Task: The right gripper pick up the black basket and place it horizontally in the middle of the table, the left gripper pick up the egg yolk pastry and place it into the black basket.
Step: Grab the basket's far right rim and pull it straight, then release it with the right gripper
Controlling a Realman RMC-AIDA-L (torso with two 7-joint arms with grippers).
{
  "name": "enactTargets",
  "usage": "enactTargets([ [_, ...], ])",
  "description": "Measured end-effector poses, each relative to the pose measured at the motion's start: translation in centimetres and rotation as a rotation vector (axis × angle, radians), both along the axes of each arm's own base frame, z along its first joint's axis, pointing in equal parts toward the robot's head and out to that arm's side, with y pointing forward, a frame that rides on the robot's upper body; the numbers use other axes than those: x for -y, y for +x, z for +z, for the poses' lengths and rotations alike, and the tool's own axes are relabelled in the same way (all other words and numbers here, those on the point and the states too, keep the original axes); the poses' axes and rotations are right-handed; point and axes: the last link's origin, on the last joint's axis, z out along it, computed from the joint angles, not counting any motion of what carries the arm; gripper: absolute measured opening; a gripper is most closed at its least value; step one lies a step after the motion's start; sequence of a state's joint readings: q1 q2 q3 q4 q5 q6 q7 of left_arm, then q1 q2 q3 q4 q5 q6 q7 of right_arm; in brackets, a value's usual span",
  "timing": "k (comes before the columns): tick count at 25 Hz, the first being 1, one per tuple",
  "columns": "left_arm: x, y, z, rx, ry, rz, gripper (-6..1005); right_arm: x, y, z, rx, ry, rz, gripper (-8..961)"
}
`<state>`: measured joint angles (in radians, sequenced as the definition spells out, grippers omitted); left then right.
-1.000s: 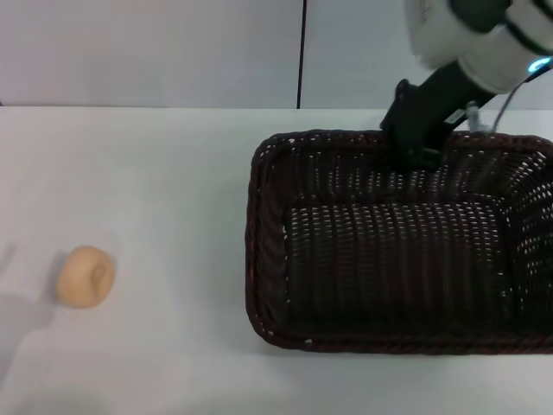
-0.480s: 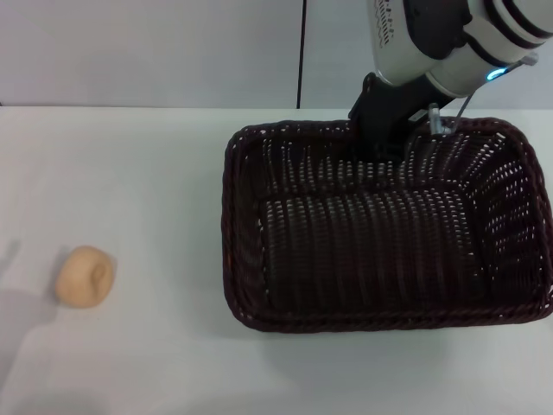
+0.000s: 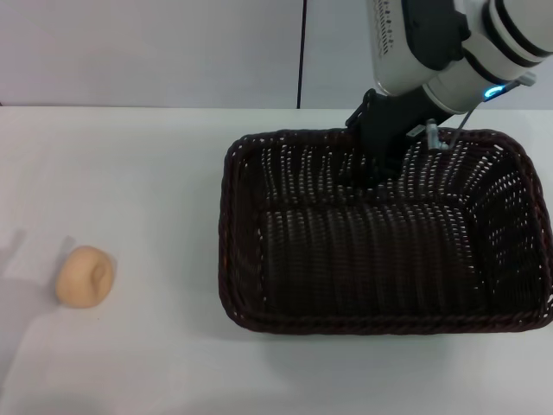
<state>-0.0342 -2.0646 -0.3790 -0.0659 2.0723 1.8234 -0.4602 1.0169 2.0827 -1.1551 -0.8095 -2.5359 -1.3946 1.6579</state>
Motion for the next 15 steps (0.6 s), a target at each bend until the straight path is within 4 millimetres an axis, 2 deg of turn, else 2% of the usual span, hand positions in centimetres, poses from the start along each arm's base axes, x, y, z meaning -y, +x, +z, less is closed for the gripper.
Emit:
enactTargets([
  [1,0.0,0.0,0.0,-0.001,0.000,-0.001,662,0.0,0.1,0.2,-0.003,0.006,-0.004,205],
  [6,0.0,-0.2,0.1,0.012,-0.015,-0.002,659,0.0,0.3,1.0,-0.044,0.047,-0.009,406],
  [9,0.0,-0.4,0.3,0.014,-0.030,-0.002,657,0.0,0.4,1.8,-0.083,0.080,-0.004,636],
  [13,0.3,-0.5,0.5,-0.001,-0.043,-0.010,654,0.0,0.2,2.8,-0.111,0.131,0.006,746],
  [14,0.5,-0.6,0.6,-0.020,-0.064,-0.022,654,0.1,-0.1,3.7,-0.155,0.172,-0.004,773],
  [15,0.5,-0.6,0.6,-0.020,-0.064,-0.022,653,0.1,-0.1,3.7,-0.155,0.172,-0.004,773],
])
